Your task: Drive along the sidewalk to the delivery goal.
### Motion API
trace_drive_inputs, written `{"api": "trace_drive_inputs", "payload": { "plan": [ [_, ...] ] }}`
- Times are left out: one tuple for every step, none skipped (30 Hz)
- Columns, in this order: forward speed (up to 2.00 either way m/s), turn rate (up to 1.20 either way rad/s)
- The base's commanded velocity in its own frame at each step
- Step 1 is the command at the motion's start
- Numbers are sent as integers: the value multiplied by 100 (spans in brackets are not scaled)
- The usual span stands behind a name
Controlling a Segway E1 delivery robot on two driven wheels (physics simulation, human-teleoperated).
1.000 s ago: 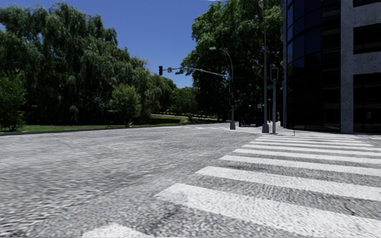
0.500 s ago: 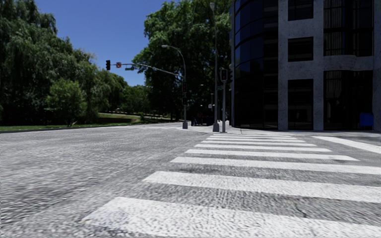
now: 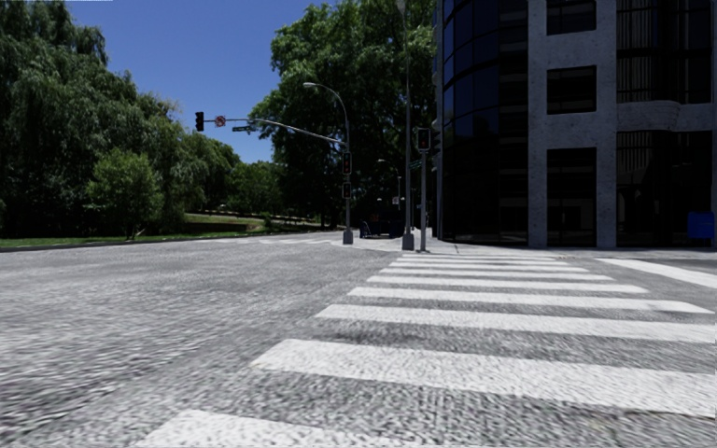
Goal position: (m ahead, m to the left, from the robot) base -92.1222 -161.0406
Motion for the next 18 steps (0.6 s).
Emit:
{"api": "trace_drive_inputs", "payload": {
  "plan": [
    [119, 0],
    [119, 0],
    [127, 0],
    [130, 0],
    [131, 0],
    [131, 0],
    [132, 0],
    [132, 0],
    [132, 0],
    [132, 0],
    [132, 0],
    [132, 0],
    [131, 0],
    [131, 0],
    [126, -14],
    [122, -35],
    [122, -35],
    [118, -47]
  ]
}}
